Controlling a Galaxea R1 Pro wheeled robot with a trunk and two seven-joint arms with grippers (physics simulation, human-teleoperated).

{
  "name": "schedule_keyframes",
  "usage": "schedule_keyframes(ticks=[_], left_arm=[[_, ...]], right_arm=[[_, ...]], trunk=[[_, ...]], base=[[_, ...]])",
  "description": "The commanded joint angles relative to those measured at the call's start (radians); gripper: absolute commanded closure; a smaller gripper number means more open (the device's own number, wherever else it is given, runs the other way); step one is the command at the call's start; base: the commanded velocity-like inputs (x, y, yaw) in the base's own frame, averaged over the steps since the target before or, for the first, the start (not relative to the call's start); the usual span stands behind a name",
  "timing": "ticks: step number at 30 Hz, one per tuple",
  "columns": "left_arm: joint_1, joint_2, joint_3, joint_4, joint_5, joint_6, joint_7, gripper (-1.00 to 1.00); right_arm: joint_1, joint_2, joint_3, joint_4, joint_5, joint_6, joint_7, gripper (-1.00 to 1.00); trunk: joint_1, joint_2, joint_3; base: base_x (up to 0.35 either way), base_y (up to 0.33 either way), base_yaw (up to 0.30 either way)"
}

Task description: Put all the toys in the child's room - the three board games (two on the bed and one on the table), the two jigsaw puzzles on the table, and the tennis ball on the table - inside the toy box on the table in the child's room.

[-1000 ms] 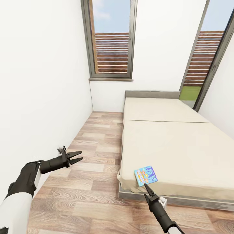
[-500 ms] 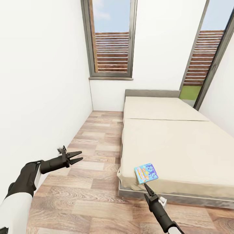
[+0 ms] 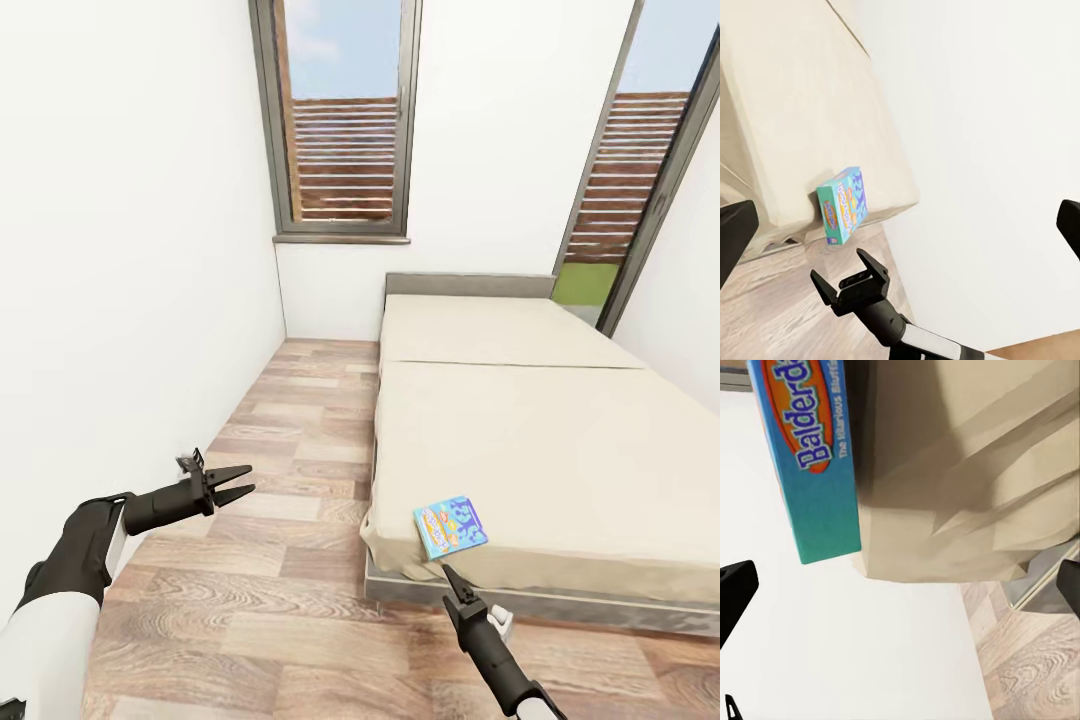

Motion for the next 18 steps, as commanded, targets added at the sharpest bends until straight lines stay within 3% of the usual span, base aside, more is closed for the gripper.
schedule_keyframes(ticks=[1,18], left_arm=[[-0.001,-0.001,0.003,-0.001,-0.011,0.01,-0.009,-1.0],[-0.001,0.001,0.003,-0.001,-0.011,0.01,-0.009,-1.0]], right_arm=[[0.0,0.001,-0.003,0.0,-0.008,0.01,0.003,-1.0],[0.0,0.0,-0.003,0.0,-0.008,0.011,0.004,-1.0]], trunk=[[0.0,0.0,-0.001],[0.0,0.0,-0.001]], base=[[0.0,0.0,0.0],[0.026,0.0,0.0]])
